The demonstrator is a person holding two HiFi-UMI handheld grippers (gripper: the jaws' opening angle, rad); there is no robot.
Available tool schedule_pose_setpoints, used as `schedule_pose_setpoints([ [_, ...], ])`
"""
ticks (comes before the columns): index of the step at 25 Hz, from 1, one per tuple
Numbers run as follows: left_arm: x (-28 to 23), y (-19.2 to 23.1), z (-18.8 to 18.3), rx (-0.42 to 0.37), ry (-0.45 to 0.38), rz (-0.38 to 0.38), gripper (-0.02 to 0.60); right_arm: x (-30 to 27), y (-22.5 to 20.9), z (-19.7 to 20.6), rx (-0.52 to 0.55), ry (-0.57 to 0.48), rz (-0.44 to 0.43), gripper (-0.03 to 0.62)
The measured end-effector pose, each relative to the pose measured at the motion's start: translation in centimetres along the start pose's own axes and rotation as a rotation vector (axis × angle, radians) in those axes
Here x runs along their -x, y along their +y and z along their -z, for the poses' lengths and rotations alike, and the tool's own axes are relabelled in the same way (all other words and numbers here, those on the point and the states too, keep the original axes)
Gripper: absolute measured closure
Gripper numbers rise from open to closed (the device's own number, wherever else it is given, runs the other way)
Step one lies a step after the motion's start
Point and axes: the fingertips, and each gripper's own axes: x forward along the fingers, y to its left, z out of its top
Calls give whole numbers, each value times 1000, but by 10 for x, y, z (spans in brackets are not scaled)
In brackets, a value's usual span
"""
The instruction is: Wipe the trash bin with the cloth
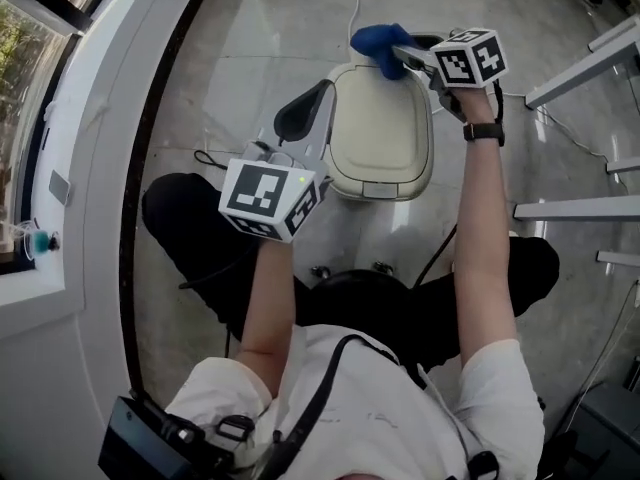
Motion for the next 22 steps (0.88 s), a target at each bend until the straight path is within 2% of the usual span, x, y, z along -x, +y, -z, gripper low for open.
schedule_pose_setpoints([
  [4, 19, 9, 0, 34, -10, -30, 581, -55, -7, 23, 114, 243, 119, 520],
  [7, 34, 15, -4, 35, -20, -48, 581, -76, -5, 20, 124, 259, 128, 520],
  [10, 48, 24, -11, 31, -38, -81, 581, -93, 19, 10, 152, 276, 59, 520],
  [14, 64, 31, -17, 29, -51, -120, 581, -109, 66, 12, 313, 365, -37, 520],
  [18, 76, 33, -24, 31, -74, -149, 581, -119, 132, 20, 436, 439, -214, 520],
  [22, 82, 27, -29, 36, -91, -145, 581, -97, 194, 51, 563, 541, -365, 520],
])
